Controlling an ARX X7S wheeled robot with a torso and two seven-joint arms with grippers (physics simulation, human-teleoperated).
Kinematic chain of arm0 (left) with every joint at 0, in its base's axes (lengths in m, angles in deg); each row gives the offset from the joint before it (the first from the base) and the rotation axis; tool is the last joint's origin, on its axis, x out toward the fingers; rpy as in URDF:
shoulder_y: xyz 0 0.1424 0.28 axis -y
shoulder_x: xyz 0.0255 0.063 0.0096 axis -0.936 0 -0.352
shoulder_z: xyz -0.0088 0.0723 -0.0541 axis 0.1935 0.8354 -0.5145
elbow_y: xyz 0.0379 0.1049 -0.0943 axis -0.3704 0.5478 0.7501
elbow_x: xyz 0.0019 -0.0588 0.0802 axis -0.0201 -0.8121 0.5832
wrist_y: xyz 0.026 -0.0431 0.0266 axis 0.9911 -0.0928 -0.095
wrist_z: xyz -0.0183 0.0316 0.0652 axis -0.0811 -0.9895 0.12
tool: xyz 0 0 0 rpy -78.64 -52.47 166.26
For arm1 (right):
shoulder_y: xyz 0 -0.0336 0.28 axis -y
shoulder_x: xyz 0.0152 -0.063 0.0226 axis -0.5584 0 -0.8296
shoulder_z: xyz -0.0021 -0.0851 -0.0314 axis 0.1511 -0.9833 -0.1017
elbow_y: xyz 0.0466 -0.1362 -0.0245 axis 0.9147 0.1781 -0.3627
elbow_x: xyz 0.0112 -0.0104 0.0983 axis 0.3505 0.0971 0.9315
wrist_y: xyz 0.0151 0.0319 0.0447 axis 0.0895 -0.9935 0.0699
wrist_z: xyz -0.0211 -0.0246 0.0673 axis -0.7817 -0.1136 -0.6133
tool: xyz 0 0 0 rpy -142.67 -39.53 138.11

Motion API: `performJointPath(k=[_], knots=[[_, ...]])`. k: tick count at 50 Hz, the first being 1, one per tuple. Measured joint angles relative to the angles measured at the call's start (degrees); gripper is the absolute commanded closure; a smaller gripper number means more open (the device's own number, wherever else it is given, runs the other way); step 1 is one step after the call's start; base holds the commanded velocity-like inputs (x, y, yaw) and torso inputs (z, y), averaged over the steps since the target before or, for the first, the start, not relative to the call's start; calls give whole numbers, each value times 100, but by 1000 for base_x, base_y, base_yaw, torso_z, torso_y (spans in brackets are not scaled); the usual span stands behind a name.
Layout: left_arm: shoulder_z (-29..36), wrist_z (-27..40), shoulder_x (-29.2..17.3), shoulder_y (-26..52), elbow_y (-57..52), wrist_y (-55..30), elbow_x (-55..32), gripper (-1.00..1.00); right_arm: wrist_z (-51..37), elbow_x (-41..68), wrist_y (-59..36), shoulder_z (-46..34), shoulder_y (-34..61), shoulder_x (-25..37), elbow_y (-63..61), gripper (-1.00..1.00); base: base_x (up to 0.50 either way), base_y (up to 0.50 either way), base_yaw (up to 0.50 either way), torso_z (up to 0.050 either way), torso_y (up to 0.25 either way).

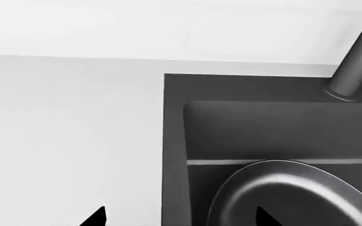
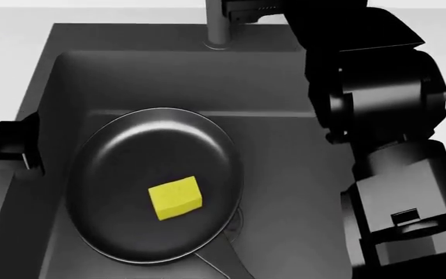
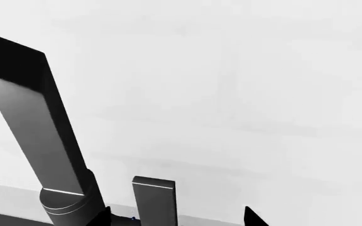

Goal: Pick the pan and sponge and place them into the sink. Then turn on the water.

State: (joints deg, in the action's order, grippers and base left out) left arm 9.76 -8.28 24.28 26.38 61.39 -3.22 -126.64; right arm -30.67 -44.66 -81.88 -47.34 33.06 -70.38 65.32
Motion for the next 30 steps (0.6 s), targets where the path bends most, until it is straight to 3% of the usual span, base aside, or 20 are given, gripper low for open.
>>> performJointPath(k=[20,30], knots=[[60,26,-7,32,36,61,44,-100,130,-67,156,-22,247,-101,388,-100,0,0,0,0,-72],[6,37,-25,1,37,109,-3,-100,130,-66,168,-16,308,-79,403,-100,0,0,0,0,-2]])
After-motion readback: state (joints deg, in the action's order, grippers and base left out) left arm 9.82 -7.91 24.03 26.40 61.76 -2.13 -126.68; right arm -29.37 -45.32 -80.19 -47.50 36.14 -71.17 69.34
